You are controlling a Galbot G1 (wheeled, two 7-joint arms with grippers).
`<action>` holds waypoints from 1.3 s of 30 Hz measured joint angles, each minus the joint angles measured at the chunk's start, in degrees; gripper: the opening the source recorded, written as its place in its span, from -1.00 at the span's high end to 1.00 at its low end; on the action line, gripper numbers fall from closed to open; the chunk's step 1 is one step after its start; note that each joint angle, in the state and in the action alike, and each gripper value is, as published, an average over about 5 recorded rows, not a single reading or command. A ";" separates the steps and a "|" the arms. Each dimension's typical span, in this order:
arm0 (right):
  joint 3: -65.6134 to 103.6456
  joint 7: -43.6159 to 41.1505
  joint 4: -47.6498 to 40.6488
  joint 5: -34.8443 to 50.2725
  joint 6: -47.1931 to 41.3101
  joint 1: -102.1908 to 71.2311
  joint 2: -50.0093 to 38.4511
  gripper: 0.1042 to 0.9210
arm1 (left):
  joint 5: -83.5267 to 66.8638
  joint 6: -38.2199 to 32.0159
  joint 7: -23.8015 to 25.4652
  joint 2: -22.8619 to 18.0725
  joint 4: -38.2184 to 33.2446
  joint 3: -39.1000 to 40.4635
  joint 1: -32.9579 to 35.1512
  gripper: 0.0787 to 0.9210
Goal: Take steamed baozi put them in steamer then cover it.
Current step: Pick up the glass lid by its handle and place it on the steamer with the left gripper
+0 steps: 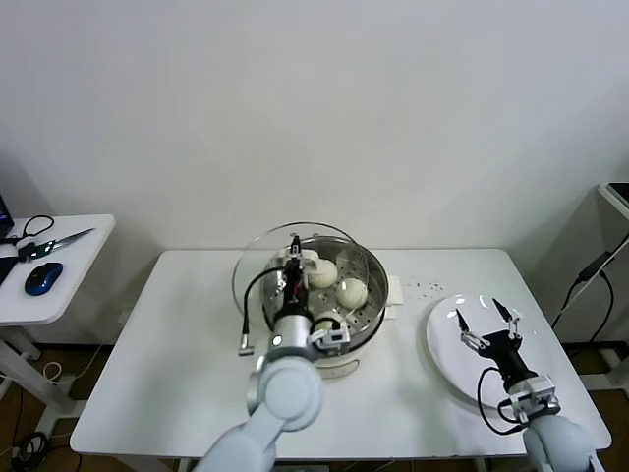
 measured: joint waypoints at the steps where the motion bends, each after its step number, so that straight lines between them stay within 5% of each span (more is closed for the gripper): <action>1: 0.17 -0.05 -0.03 -0.01 0.07 -0.11 0.01 -0.76 | 0.20 0.00 0.00 -0.68 0.77 0.16 -0.36 0.83; 14: 1.20 -0.41 -0.48 -0.25 0.30 -0.41 0.64 -0.76 | 1.14 -0.03 -0.54 -5.29 8.73 1.93 -2.73 0.83; 39: 1.95 -0.77 -0.50 -0.62 0.36 -0.50 1.18 -0.76 | -0.07 -0.03 -1.88 -5.96 14.09 2.65 -4.30 0.83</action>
